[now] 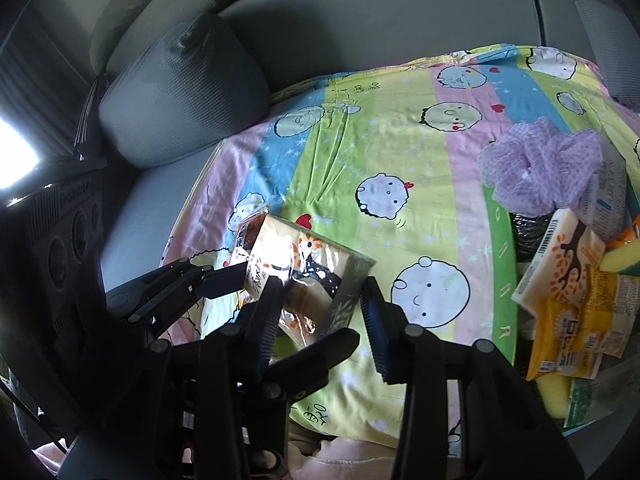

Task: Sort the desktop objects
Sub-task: 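Lower the tissue pack into the green box with the right tool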

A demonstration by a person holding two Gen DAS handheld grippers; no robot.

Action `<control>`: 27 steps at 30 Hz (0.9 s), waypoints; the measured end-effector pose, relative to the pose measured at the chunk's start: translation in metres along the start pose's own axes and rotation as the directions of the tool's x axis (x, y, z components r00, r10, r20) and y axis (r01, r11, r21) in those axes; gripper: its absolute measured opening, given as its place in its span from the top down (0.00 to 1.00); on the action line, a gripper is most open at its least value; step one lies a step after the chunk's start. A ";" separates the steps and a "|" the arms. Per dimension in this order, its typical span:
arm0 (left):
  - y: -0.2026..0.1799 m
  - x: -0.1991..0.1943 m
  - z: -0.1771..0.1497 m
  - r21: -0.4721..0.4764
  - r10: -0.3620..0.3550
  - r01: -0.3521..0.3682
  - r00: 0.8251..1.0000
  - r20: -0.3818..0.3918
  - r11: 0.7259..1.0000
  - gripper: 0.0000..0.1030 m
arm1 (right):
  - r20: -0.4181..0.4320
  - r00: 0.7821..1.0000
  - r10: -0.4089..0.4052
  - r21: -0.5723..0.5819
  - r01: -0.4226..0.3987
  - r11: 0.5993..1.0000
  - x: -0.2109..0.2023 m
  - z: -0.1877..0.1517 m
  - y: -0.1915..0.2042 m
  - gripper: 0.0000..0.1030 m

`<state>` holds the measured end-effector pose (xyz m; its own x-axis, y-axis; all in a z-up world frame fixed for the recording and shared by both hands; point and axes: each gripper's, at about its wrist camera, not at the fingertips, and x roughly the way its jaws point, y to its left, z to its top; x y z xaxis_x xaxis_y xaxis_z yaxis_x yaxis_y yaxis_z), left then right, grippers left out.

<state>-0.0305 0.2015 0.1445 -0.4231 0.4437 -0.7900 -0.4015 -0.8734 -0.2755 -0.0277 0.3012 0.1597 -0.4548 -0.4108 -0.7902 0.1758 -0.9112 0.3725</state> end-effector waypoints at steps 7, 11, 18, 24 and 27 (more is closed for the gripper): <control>-0.015 0.004 0.008 0.022 -0.009 0.009 1.000 0.002 1.000 0.23 | 0.021 1.000 -0.014 0.014 0.013 1.000 -0.012 0.002 -0.012 0.59; -0.026 0.006 0.014 0.041 -0.016 0.016 1.000 0.006 0.999 0.23 | 0.035 0.999 -0.023 0.021 0.022 1.000 -0.020 0.004 -0.018 0.59; -0.046 0.012 0.025 0.081 -0.031 0.030 0.999 0.009 0.996 0.23 | 0.079 0.995 -0.063 0.041 0.059 0.997 -0.035 0.004 -0.030 0.57; -0.061 0.017 0.034 0.103 -0.046 0.045 0.999 0.007 0.994 0.23 | 0.091 0.994 -0.068 0.075 0.061 0.995 -0.045 0.006 -0.047 0.57; -0.067 0.019 0.039 0.113 -0.059 0.058 0.998 0.004 0.992 0.23 | 0.102 0.992 -0.071 0.090 0.062 0.994 -0.052 0.004 -0.055 0.57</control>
<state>-0.0432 0.2762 0.1688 -0.4017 0.4949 -0.7705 -0.5146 -0.8180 -0.2571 -0.0179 0.3731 0.1818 -0.5530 -0.3401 -0.7606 0.0679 -0.9283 0.3657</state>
